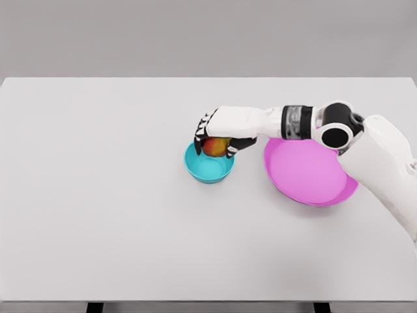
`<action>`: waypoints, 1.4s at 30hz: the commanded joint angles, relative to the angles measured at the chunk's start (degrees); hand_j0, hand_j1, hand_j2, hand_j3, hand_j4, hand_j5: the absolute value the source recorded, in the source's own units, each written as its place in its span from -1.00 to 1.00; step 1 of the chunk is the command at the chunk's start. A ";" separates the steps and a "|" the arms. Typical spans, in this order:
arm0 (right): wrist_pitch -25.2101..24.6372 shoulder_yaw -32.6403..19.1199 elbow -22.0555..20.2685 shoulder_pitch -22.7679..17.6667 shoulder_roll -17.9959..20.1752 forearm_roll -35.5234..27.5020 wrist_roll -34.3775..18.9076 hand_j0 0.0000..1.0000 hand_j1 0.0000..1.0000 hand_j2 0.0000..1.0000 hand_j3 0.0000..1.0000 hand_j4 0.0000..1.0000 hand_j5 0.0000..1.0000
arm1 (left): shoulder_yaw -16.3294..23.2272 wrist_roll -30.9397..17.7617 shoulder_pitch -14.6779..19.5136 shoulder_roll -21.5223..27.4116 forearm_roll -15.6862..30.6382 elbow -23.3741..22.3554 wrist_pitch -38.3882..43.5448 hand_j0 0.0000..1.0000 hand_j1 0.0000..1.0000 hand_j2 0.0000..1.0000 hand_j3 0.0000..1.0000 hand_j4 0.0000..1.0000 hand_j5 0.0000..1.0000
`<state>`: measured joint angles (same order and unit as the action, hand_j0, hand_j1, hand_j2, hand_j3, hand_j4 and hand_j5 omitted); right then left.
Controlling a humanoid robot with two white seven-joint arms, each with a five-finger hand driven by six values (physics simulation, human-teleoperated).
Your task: Put the apple from the pink plate into the blue bowl with your right arm
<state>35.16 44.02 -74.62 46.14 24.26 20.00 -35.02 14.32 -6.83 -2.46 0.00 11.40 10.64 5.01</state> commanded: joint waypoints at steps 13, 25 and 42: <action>-0.16 3.27 1.67 0.97 -1.67 0.13 0.02 1.00 1.00 1.00 1.00 1.00 1.00 | 0.01 -0.03 0.00 0.00 0.02 0.00 0.00 1.00 1.00 1.00 1.00 1.00 1.00; -0.16 -5.87 -8.34 2.90 9.84 -0.66 0.02 1.00 1.00 1.00 1.00 1.00 1.00 | 0.01 -0.03 0.00 0.00 0.02 0.00 0.00 1.00 1.00 1.00 1.00 1.00 1.00; -0.16 -40.33 -9.23 -23.47 11.69 -1.19 0.02 1.00 1.00 1.00 1.00 1.00 1.00 | 0.01 -0.03 0.00 0.00 0.02 0.00 0.00 1.00 1.00 1.00 1.00 1.00 1.00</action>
<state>35.17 4.39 -83.97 22.68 36.17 19.20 -35.03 14.35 -6.81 -2.37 0.00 11.41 10.64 5.00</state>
